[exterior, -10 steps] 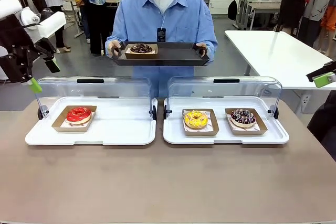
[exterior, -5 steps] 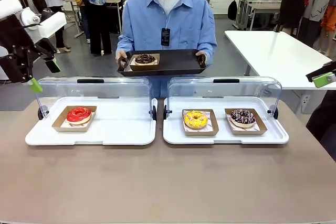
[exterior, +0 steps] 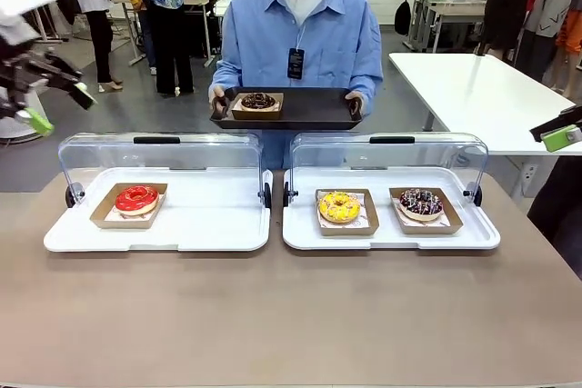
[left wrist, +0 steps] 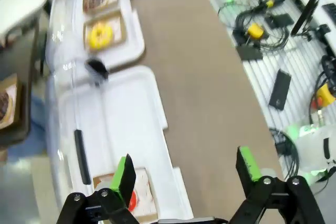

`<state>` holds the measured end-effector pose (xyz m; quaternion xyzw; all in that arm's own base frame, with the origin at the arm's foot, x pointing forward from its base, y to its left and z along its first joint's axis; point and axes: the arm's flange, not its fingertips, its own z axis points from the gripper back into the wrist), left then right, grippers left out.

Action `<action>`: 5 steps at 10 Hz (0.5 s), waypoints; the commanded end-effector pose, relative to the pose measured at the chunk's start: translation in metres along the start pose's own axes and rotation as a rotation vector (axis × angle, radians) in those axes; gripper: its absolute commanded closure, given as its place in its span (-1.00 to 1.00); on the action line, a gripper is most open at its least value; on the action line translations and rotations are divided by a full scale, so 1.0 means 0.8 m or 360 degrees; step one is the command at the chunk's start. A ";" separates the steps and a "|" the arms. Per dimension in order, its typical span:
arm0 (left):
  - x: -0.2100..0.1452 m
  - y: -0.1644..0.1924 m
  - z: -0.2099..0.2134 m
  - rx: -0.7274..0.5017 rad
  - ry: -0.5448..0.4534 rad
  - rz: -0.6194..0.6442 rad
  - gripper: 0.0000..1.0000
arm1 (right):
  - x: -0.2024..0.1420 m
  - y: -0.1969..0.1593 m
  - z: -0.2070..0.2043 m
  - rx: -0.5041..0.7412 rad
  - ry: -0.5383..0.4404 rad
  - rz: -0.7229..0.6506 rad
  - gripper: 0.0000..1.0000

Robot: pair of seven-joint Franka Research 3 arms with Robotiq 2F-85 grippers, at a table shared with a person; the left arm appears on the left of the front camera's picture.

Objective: Provide the desired donut to the person.
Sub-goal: Pick up and lift the Paper togo box containing the Donut pointed at by the person.

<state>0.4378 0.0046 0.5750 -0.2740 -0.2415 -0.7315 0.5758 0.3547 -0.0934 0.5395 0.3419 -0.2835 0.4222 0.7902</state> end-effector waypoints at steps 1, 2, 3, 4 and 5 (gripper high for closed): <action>-0.095 0.038 0.047 -0.0215 -0.0588 0.0148 -1.00 | 0.002 0.001 -0.001 -0.0001 0.0009 -0.0014 -1.00; -0.138 0.037 0.064 -0.0068 -0.0832 0.0139 -1.00 | 0.002 0.001 -0.001 -0.0001 0.0009 -0.0014 -1.00; -0.163 0.014 0.069 0.0148 -0.0853 0.0185 -1.00 | 0.002 0.001 -0.001 -0.0001 0.0009 -0.0014 -1.00; -0.178 -0.005 0.071 0.0279 -0.0806 0.0237 -1.00 | 0.002 0.001 -0.001 -0.0001 0.0009 -0.0014 -1.00; -0.192 -0.018 0.075 0.0373 -0.0766 0.0290 -1.00 | 0.002 0.001 -0.001 -0.0001 0.0009 -0.0014 -1.00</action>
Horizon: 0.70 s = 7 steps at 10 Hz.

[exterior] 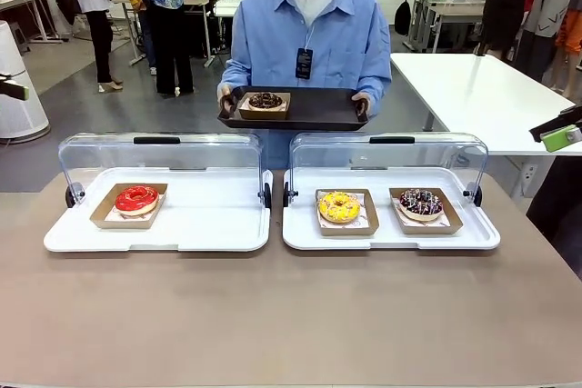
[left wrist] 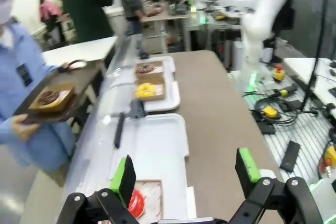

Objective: Provide the desired donut to the person.
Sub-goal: Pick up and lift the Paper togo box containing the Donut pointed at by the person.

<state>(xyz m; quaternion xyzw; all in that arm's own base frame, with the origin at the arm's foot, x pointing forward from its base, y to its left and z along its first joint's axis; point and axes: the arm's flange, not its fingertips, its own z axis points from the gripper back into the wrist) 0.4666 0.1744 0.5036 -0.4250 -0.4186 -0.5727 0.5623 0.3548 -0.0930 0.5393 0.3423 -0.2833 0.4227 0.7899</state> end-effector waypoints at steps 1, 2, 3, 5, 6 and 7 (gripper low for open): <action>0.010 -0.026 -0.011 0.0183 0.0075 0.0038 -1.00 | 0.001 0.001 -0.001 -0.0003 0.0009 -0.0015 -1.00; 0.003 -0.044 -0.007 0.0191 0.0114 0.0039 -1.00 | 0.001 0.001 -0.001 -0.0003 0.0009 -0.0015 -1.00; 0.004 -0.055 -0.007 0.0193 0.0171 0.0025 -1.00 | 0.001 0.001 -0.001 -0.0003 0.0009 -0.0015 -1.00; 0.009 -0.074 -0.011 0.0232 0.0291 -0.0020 -1.00 | 0.001 0.001 -0.001 -0.0003 0.0009 -0.0015 -1.00; 0.007 -0.083 -0.013 0.0232 0.0304 -0.0011 -1.00 | 0.001 0.001 -0.001 -0.0003 0.0009 -0.0015 -1.00; 0.008 -0.089 -0.011 0.0234 0.0313 -0.0008 -1.00 | 0.001 0.001 -0.001 -0.0003 0.0009 -0.0015 -1.00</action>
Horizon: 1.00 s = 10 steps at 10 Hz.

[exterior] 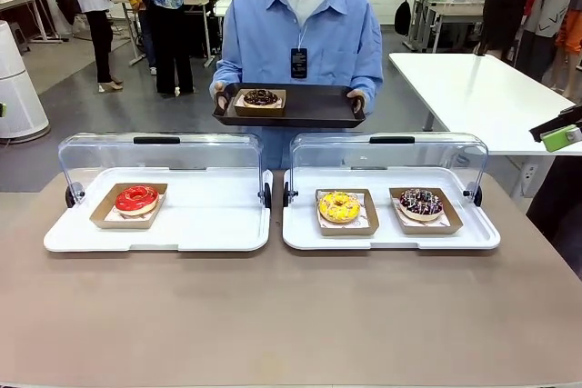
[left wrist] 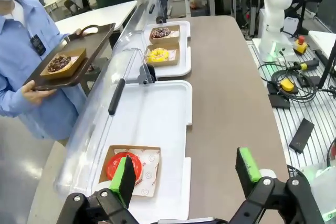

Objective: Provide the desired donut to the person.
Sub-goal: Pick up and lift the Paper togo box containing the Donut pointed at by the person.

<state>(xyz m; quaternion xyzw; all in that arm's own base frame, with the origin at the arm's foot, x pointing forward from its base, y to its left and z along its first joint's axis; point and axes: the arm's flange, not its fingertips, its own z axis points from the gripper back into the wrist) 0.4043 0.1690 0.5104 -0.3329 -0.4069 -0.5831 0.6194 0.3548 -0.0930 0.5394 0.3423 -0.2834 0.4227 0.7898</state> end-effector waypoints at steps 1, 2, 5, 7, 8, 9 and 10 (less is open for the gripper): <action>0.002 -0.014 0.000 0.0024 0.0051 0.0010 -1.00 | 0.001 0.001 -0.001 -0.0003 0.0009 -0.0015 -1.00; 0.008 -0.013 0.003 0.0021 0.0085 0.0021 -1.00 | 0.001 0.001 -0.001 -0.0003 0.0009 -0.0015 -1.00; 0.004 -0.008 0.003 0.0004 0.0027 -0.0010 -1.00 | 0.001 0.001 -0.001 -0.0003 0.0009 -0.0015 -1.00; 0.004 -0.008 0.003 0.0004 0.0027 -0.0010 -1.00 | 0.001 0.001 -0.001 -0.0003 0.0009 -0.0015 -1.00; 0.004 -0.008 0.003 0.0004 0.0027 -0.0010 -1.00 | 0.001 0.001 -0.001 -0.0003 0.0009 -0.0015 -1.00; 0.004 -0.008 0.003 0.0004 0.0027 -0.0010 -1.00 | 0.001 0.001 -0.001 -0.0003 0.0009 -0.0015 -1.00; 0.004 -0.008 0.003 0.0004 0.0027 -0.0010 -1.00 | 0.001 0.001 -0.001 -0.0003 0.0009 -0.0015 -1.00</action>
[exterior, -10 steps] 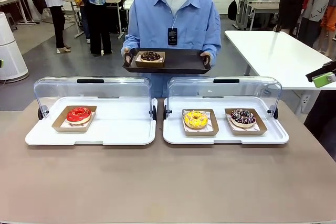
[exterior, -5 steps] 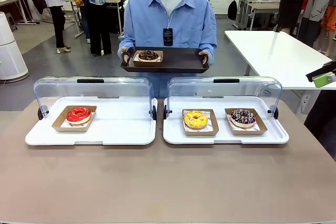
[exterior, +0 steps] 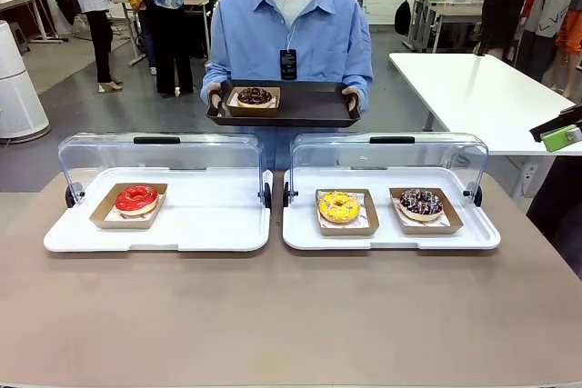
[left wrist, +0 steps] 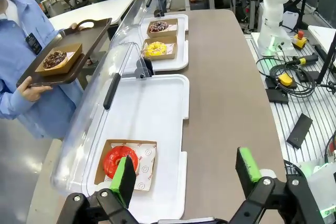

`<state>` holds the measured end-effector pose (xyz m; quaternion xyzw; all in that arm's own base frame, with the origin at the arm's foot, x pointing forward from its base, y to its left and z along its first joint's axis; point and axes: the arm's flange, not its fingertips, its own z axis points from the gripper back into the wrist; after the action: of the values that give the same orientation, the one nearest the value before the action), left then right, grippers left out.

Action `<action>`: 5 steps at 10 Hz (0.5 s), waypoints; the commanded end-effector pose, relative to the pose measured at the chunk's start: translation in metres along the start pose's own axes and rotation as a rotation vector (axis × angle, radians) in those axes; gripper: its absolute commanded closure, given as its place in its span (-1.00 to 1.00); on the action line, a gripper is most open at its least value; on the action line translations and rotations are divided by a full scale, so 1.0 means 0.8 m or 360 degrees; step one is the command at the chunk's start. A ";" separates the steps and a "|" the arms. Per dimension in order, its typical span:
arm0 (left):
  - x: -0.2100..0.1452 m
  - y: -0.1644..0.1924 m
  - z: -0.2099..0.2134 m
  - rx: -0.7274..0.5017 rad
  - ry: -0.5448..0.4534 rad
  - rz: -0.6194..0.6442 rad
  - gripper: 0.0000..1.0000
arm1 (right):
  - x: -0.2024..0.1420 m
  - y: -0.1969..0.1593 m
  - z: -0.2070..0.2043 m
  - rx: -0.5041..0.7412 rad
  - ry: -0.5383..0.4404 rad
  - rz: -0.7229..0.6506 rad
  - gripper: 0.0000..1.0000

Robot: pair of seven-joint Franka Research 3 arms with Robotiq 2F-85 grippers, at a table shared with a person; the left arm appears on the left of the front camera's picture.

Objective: Provide the desired donut to the person.
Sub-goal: Pick up and lift the Paper togo box containing the Donut pointed at by the person.

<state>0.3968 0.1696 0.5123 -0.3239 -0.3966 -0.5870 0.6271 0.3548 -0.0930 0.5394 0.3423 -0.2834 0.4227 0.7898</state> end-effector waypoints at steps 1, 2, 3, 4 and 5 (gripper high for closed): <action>0.002 0.001 0.000 0.0003 -0.0024 -0.0015 -1.00 | 0.001 0.001 -0.001 -0.0003 0.0009 -0.0015 -1.00; 0.002 0.001 0.000 0.0003 -0.0024 -0.0015 -1.00 | 0.001 0.001 -0.001 -0.0003 0.0009 -0.0015 -1.00; 0.002 0.001 0.000 0.0003 -0.0024 -0.0015 -1.00 | 0.001 0.001 -0.001 -0.0003 0.0009 -0.0015 -1.00; 0.002 0.001 0.000 0.0003 -0.0024 -0.0015 -1.00 | 0.001 0.001 -0.001 -0.0003 0.0009 -0.0015 -1.00; 0.002 0.001 0.000 0.0003 -0.0024 -0.0015 -1.00 | 0.001 0.001 -0.001 -0.0003 0.0009 -0.0015 -1.00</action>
<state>0.3968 0.1695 0.5123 -0.3239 -0.3966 -0.5870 0.6271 0.3548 -0.0930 0.5394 0.3423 -0.2834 0.4227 0.7898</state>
